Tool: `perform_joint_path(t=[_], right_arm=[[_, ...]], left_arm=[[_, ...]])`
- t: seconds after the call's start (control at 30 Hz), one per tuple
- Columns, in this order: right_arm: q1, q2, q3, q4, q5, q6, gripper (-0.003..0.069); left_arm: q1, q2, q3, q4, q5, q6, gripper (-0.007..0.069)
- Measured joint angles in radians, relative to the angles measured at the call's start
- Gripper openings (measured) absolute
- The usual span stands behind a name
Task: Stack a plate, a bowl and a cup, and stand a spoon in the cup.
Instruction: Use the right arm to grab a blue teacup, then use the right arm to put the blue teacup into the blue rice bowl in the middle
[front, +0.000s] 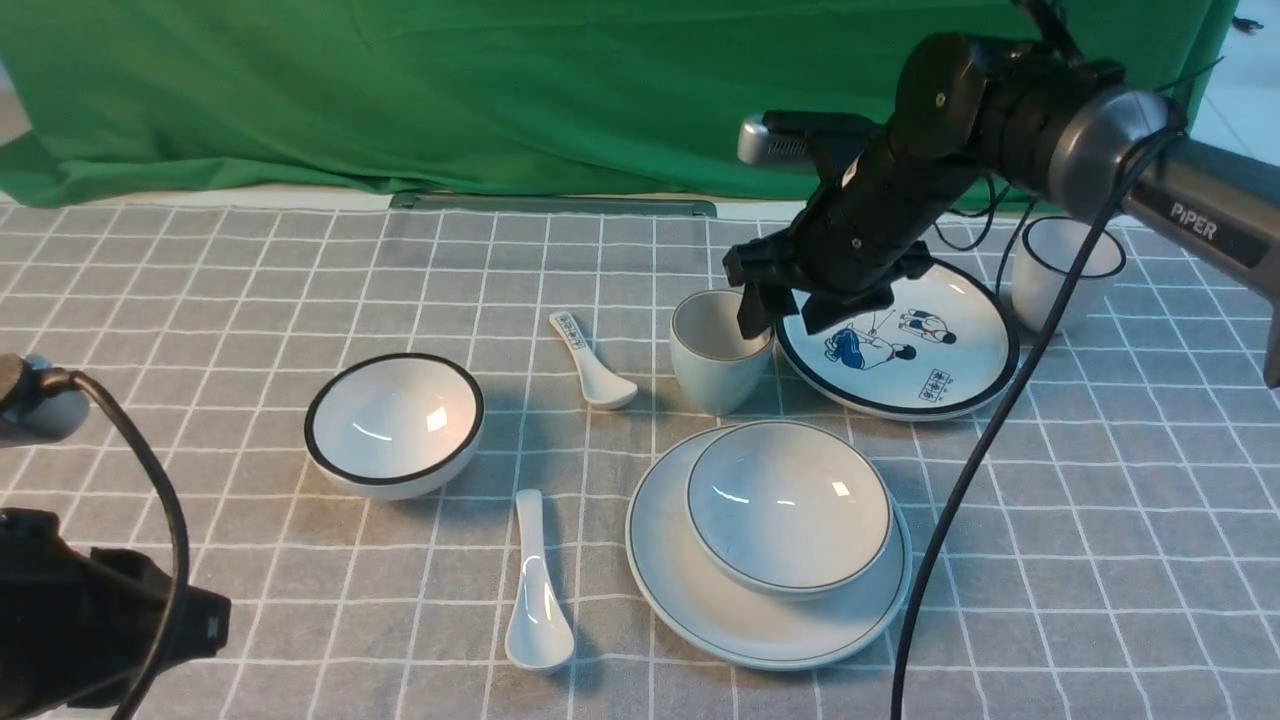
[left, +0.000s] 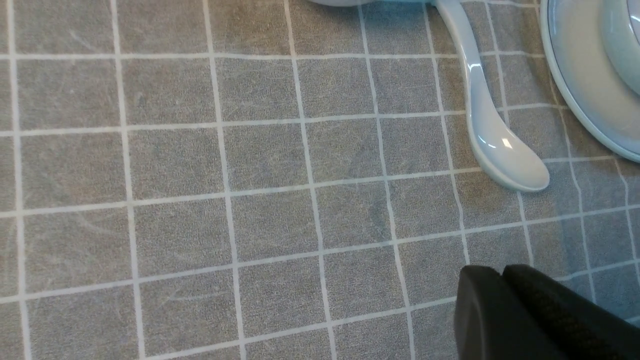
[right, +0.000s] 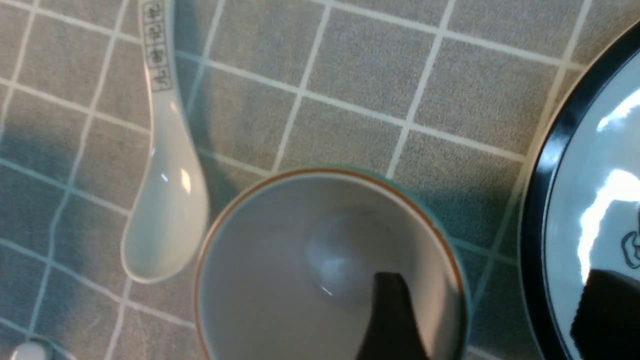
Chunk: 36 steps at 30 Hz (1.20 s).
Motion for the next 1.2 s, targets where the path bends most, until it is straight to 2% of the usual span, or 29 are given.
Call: perform_joint_path(t=[0.1,0.17,0.2,0.23,0.57,0.77,0.83,1.07,1.2], right_arm=[[0.000,0.002,-0.002,0.001,-0.003,-0.002,0.0318],[0.001,0.002,-0.005,0.001,-0.005,-0.004,0.0193],[0.001,0.002,-0.006,0.001,-0.005,-0.004,0.0104],[0.001,0.002,-0.006,0.000,-0.005,-0.005,0.0082],[0.002,-0.081,-0.087,-0.031,0.115,-0.008,0.0075],[0.003,-0.284,-0.087,-0.078,0.327,-0.027,0.0075],[0.006,-0.314,-0.069,-0.081,0.327,-0.030,0.0075],[0.073,-0.411,0.188,-0.104,0.303,-0.037,0.0075],[0.100,-0.392,0.368,-0.109,0.137,-0.033,0.0075]], left_arm=[[0.000,0.000,0.000,0.000,-0.008,0.000,0.0017],[0.000,0.000,0.000,0.001,-0.008,0.000,0.0017],[0.000,0.000,0.000,0.002,-0.008,0.000,0.0017],[0.000,0.000,0.000,0.002,-0.008,0.000,0.0017],[0.000,0.000,0.000,0.003,-0.010,0.000,0.0017],[0.000,0.000,0.000,0.003,-0.040,0.000,0.0017],[0.000,0.000,0.000,0.003,-0.052,0.000,0.0017],[0.000,0.000,0.000,0.007,-0.067,0.000,0.0017],[0.000,0.000,0.000,0.007,-0.067,0.000,0.0017]])
